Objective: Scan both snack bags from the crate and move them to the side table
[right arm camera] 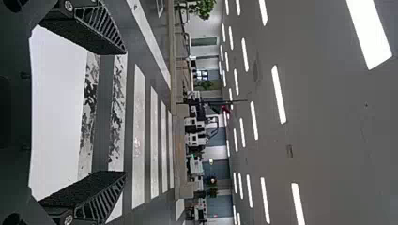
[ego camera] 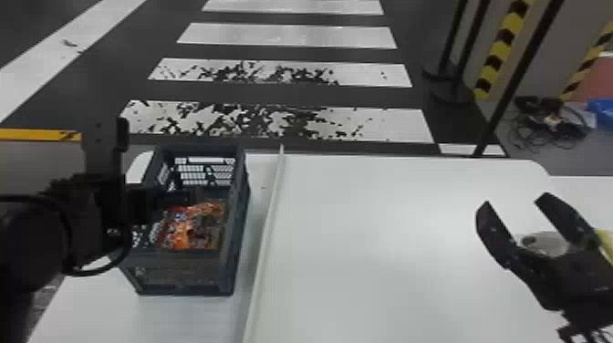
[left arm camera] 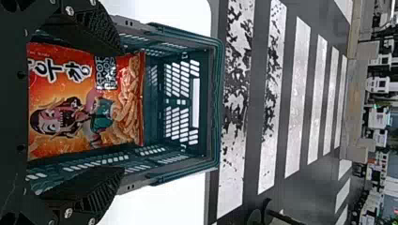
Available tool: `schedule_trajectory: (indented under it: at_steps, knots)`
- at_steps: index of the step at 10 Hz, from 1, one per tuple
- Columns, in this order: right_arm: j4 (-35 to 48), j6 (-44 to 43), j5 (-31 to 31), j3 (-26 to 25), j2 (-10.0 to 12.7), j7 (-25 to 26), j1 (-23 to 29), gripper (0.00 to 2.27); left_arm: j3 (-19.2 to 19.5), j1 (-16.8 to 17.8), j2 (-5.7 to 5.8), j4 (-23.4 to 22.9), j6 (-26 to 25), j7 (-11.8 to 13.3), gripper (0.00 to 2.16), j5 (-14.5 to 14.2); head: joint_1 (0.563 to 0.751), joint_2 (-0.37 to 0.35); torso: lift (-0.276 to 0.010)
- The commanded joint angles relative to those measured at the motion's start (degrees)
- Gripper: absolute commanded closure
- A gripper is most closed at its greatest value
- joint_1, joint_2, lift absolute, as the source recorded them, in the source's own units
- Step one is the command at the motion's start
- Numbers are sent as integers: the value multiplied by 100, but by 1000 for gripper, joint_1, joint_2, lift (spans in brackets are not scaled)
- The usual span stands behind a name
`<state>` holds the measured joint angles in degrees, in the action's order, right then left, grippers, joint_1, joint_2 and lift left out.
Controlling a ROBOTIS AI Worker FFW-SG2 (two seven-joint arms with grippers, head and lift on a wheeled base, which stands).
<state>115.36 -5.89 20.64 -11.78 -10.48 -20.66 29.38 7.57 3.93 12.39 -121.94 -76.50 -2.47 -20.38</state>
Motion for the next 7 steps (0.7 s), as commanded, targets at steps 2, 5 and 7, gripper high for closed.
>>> schedule_trajectory:
  at_steps: [2, 5, 7]
  knots:
    - [-84, -12, 2, 1, -68, 0, -37, 76, -98, 354, 61, 311, -98, -218, 147, 8, 695, 0, -95]
    - [-128, 6, 10, 1, -156, 0, -81, 76, -107, 583, 123, 759, -98, -456, 157, -9, 695, 15, -95]
    - [-154, 6, 10, -8, -182, 0, -99, 76, -151, 662, 114, 900, -98, -526, 245, -1, 695, 27, -95]
